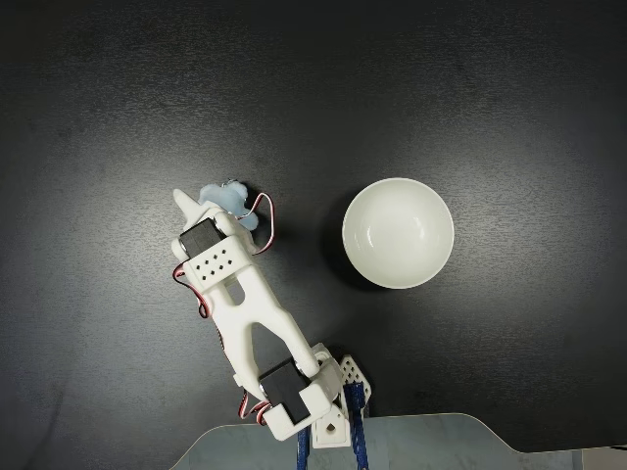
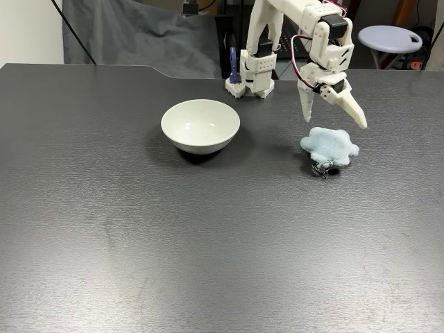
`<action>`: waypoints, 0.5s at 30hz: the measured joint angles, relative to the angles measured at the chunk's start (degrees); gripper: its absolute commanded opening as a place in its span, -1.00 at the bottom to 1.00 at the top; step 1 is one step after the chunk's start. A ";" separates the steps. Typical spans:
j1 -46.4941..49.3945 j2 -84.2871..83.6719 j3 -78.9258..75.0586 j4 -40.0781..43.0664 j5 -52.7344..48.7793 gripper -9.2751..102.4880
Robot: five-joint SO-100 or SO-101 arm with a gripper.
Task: Grasp a skyblue doll and put it in the white bowl.
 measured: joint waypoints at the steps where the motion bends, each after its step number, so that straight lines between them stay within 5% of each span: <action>1: 0.00 -0.09 0.00 -0.44 0.00 0.38; 15: -2.11 -3.96 0.00 -4.22 0.18 0.38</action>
